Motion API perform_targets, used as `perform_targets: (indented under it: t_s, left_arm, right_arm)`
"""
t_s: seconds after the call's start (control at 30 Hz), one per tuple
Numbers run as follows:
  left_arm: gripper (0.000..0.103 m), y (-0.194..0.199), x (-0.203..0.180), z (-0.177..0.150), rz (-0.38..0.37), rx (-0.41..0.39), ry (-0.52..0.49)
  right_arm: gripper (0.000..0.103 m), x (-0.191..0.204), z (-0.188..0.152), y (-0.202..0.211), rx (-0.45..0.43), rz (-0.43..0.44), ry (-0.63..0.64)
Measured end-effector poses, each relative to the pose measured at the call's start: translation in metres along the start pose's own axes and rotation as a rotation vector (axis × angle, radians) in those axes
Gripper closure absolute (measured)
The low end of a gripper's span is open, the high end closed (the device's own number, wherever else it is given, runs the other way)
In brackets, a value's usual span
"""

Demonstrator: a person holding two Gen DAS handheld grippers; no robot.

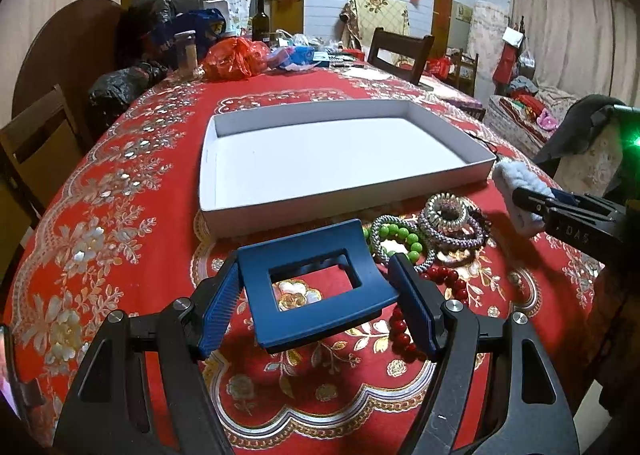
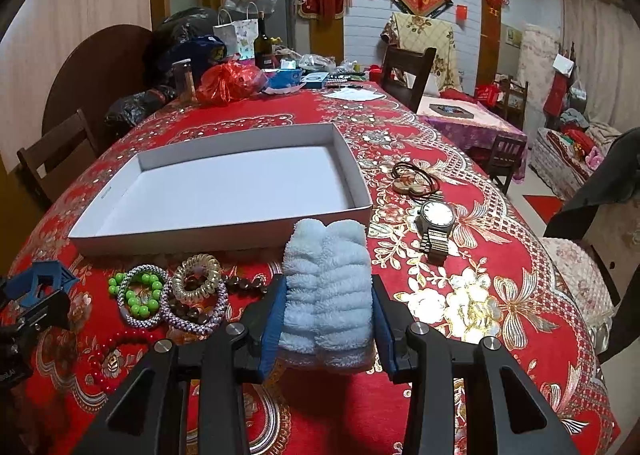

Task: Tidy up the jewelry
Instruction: 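Hold the blue clip and grey hair tie raised above the table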

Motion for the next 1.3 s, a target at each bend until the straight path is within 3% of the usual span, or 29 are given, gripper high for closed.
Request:
perform_targets:
  t_s: [1.3]
  left_arm:
    - [0.030,-0.0079,0.0008,-0.0026,0.008,0.047,0.018]
  right_arm:
    - [0.065,0.0008,-0.0013,0.0007,0.002,0.008,-0.003]
Point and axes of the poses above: each gripper's, at about its wrist camera, not at the fingertips, and y roughly against the way its jaws point, x to its left, z to its top, the point moved 4 cm from there along -y, roughly the way its jaws point, and after that the axes turned 1 degree about z, right-handed, at the moved point
